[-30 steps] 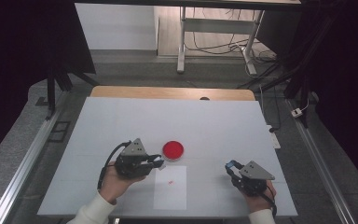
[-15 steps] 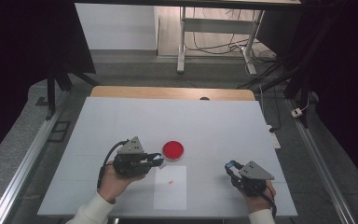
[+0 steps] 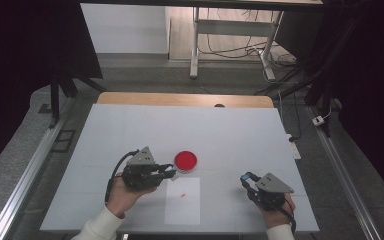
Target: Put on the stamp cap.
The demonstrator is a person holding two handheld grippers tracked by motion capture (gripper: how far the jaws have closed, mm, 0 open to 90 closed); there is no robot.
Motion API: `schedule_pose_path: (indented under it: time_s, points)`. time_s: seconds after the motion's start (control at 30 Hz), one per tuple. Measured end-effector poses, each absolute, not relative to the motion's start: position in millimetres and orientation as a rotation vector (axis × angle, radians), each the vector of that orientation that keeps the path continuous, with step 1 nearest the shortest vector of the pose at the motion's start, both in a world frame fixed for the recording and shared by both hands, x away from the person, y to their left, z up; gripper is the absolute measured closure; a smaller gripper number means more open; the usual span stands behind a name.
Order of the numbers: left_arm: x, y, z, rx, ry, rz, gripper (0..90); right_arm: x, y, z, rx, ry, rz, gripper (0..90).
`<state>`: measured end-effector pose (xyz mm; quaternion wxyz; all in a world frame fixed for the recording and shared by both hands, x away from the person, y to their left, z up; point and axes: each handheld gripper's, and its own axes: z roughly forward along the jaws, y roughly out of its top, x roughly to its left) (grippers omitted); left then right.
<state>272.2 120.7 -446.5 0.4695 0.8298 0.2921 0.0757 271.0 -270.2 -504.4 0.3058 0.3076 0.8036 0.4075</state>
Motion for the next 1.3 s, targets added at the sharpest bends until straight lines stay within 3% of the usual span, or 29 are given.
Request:
schedule_pose_path:
  time_s: [1.3]
  points:
    - [271, 116, -448, 2.041, 0.712, 0.182, 75.2, 260, -218, -507, 0.675, 2.223, 1.115, 64.7]
